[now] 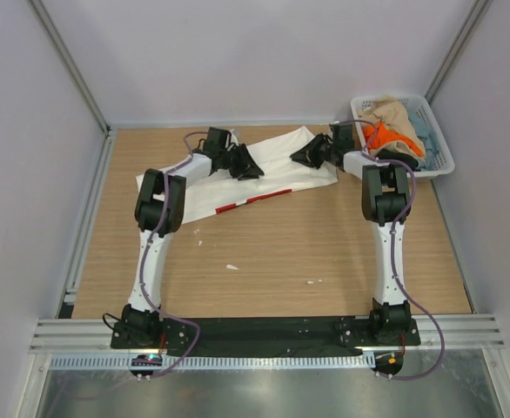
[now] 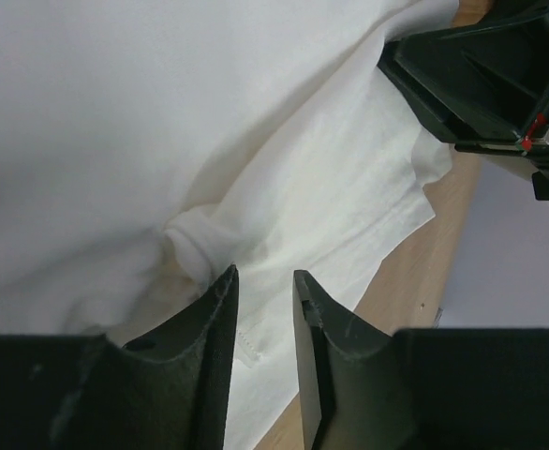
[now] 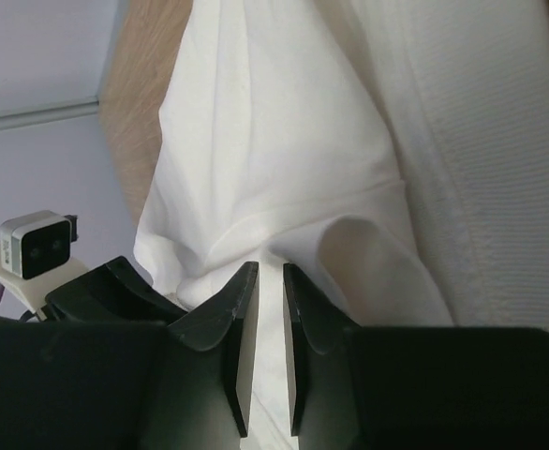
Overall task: Fold and stack the t-shirts
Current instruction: Fold the tshirt
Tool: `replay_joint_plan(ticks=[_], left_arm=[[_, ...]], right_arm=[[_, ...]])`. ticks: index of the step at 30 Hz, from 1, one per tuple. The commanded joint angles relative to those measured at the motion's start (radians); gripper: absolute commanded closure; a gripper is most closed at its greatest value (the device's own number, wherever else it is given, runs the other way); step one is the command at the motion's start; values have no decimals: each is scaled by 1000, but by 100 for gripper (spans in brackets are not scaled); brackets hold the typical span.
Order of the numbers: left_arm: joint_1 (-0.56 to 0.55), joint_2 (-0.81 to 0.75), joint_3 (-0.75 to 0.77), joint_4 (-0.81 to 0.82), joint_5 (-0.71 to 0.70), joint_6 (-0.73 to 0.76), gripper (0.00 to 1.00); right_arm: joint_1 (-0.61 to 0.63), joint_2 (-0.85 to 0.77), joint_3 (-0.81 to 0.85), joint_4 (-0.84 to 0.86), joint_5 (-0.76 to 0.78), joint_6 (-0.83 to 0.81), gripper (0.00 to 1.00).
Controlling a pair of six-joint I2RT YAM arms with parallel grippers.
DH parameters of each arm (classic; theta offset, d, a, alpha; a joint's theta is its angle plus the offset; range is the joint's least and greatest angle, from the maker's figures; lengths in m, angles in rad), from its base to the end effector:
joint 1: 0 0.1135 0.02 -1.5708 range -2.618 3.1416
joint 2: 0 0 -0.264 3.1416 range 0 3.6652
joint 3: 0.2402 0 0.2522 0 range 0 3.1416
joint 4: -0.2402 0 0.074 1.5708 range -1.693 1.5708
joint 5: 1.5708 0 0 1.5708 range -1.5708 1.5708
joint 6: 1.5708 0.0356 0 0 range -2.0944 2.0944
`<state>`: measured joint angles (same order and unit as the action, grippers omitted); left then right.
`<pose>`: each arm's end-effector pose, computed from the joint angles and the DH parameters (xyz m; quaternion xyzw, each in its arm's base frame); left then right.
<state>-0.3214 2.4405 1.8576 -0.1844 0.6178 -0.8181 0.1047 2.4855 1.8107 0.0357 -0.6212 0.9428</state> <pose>0.4996 -0.1881 0.1275 -0.1003 0.8791 -0.4366 0.1627 0.5354 0.0771 0.1070 0.2207 0.8329 0.4504 0.2338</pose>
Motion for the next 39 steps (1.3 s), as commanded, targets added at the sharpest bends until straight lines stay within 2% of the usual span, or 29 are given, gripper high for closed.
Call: replay_joint_plan(ticks=[1, 5, 9, 15, 19, 25, 29, 33, 34, 35, 39], left_arm=[[10, -119, -5, -68, -4, 92, 67], [8, -248, -14, -121, 11, 112, 65], [10, -345, -131, -130, 2, 99, 68], [21, -379, -357, -66, 11, 50, 82], [36, -374, -413, -58, -4, 76, 85], [41, -354, -526, -43, -30, 109, 89], [41, -368, -601, -20, -39, 122, 91], [39, -444, -633, -41, -53, 143, 89], [38, -463, -632, -73, -61, 157, 87], [39, -483, -627, -87, -66, 160, 81], [50, -628, -615, -167, -92, 162, 75]], right_arm=[[0, -8, 103, -104, 26, -76, 77], [-2, -130, 157, -299, 47, -208, 73], [16, -207, 125, -352, 2, -211, 73], [87, -281, -121, -183, -124, -156, 81], [86, -272, -267, -42, -175, -90, 86], [43, -224, -393, 154, -239, -78, 89], [17, -185, -422, 173, -255, -93, 89], [13, -217, -427, 165, -262, -102, 88], [13, -229, -418, 144, -259, -104, 88], [15, -255, -409, 135, -258, -105, 88], [47, -319, -338, 58, -229, -119, 85]])
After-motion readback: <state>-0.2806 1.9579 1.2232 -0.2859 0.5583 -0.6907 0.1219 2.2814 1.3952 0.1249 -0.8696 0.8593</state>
